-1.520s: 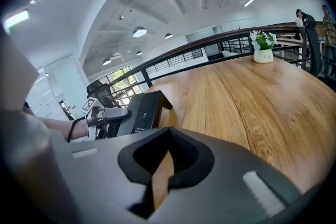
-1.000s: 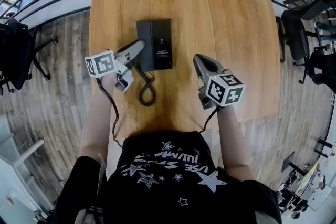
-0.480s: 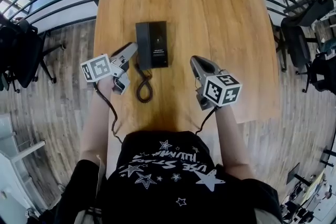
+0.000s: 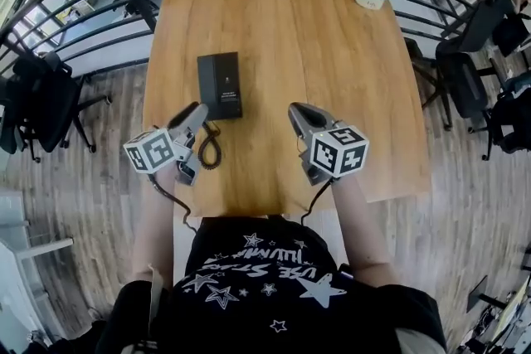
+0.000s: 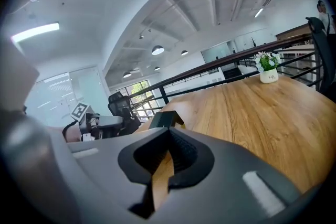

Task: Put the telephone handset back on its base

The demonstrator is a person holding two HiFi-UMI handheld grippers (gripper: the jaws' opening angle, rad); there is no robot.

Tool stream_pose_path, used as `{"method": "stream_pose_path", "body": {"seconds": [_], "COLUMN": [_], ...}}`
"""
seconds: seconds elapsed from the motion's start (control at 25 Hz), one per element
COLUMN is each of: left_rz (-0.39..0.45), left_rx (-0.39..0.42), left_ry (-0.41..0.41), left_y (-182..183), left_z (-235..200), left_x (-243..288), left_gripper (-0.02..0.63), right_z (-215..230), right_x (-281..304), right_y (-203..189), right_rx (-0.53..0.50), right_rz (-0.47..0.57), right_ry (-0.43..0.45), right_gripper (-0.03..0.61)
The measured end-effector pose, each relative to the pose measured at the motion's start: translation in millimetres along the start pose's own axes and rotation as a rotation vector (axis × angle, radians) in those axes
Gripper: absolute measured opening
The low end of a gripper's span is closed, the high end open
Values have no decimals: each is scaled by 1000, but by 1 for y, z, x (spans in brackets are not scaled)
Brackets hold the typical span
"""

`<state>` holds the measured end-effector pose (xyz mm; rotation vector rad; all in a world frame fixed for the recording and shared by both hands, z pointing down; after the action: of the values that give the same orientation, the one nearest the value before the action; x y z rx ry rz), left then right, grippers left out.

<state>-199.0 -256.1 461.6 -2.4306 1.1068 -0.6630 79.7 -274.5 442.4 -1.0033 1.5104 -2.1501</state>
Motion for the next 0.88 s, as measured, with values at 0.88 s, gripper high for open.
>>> {"method": "stream_pose_path", "body": {"seconds": [0.88], "left_rz": [-70], "left_rx": [228], "left_ry": [134], "left_y": [-143], "left_z": [56], "left_x": [-42], "left_gripper": [140], "right_z": [-6], "right_x": [-66], "right_y": [-67], "right_rx": [5], "right_rz": [-67], "right_ry": [101], "right_gripper": [2]}}
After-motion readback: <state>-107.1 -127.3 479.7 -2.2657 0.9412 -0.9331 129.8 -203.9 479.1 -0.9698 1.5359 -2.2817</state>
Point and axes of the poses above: the fingertips, and each gripper's own axes: x forward along the fingers, z to its right, y out of its top, the point moved 5 cm from there along -x, backward along the fingers, and after that the axes turned 13 degrees about -x, right-handed, at the moved point
